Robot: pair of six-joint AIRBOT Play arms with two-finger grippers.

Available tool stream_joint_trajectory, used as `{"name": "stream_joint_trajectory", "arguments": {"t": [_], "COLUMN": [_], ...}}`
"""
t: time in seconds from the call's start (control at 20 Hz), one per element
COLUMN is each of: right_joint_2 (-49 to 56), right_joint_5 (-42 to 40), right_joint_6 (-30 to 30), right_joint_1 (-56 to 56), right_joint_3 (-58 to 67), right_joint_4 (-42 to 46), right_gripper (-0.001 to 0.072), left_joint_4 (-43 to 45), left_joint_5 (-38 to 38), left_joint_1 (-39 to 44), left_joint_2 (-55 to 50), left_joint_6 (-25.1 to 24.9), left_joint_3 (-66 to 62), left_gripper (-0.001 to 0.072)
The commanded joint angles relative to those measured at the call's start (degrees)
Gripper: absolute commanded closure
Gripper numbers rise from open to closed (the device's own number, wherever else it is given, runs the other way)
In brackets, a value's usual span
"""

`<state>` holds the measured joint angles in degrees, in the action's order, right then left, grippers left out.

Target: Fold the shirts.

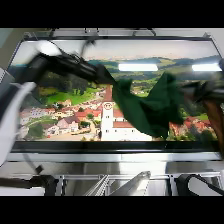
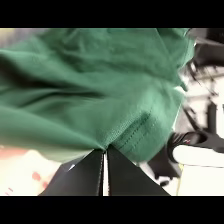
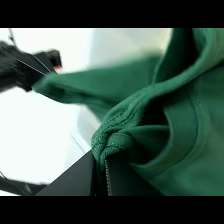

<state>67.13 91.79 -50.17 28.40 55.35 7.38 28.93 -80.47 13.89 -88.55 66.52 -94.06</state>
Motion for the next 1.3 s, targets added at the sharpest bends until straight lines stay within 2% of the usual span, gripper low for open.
{"name": "stream_joint_trajectory", "arguments": {"t": [0.0,0.15,0.3,0.45,0.55,0.7,0.8,0.9,1.0,1.05,1.1,1.15,1.2,1.25], "right_joint_2": [-10.4,-19.8,-29.2,-34.7,-33.3,-26.7,-19.7,-10.8,0.0,5.9,10.6,14.8,17.5,18.6], "right_joint_5": [4.6,4.0,-2.2,-14.9,-17.6,-17.7,-20.3,-26.0,-35.3,-39.1,-39.5,-36.1,-30.9,-26.4], "right_joint_6": [0.5,0.5,2.0,1.6,-0.9,-0.8,-0.9,-0.8,-0.8,-0.8,-0.8,-0.8,-0.9,-1.2], "right_joint_1": [3.7,3.9,3.9,3.8,3.8,-0.5,-7.1,-14.0,-18.5,-19.1,-18.4,-16.7,-14.2,-11.5], "right_joint_3": [7.8,12.0,12.2,12.1,11.9,8.3,3.9,-1.5,-4.7,-4.2,-2.6,0.3,3.5,5.7], "right_joint_4": [-18.2,-20.1,-18.5,-3.4,3.0,4.1,8.1,13.4,16.7,16.7,16.2,16.3,16.3,16.6], "right_gripper": [0.0687,0.0686,0.0686,0.0687,0.0686,0.0686,0.0686,0.0686,0.0673,0.0528,0.0387,0.0373,0.0373,0.0373], "left_joint_4": [0.0,0.7,1.9,1.2,0.9,2.1,7.6,11.1,12.0,11.9,11.8,11.3,10.8,10.2], "left_joint_5": [-0.3,-0.7,-1.7,-1.1,-1.8,-4.3,-3.3,-3.0,-1.9,-1.6,-2.8,-5.9,-10.6,-16.2], "left_joint_1": [-9.3,-19.5,-32.0,-44.9,-46.2,-39.3,-32.9,-26.6,-21.7,-20.3,-19.8,-19.8,-20.3,-21.4], "left_joint_2": [17.4,30.8,41.7,46.8,44.4,34.3,23.8,10.7,-3.7,-10.8,-16.8,-22.7,-27.1,-30.8], "left_joint_6": [-1.8,-2.1,-3.6,-6.8,-7.3,-11.3,-11.6,-11.6,-11.6,-10.9,-7.4,-1.9,2.4,5.2], "left_joint_3": [-0.2,0.8,5.1,10.6,13.7,16.5,16.0,13.4,8.4,4.4,-0.4,-6.6,-12.5,-18.0], "left_gripper": [0.0683,0.068,0.0678,0.0678,0.0678,0.0677,0.0677,0.0677,0.0687,0.0694,0.0664,0.0487,0.0408,0.0408]}}
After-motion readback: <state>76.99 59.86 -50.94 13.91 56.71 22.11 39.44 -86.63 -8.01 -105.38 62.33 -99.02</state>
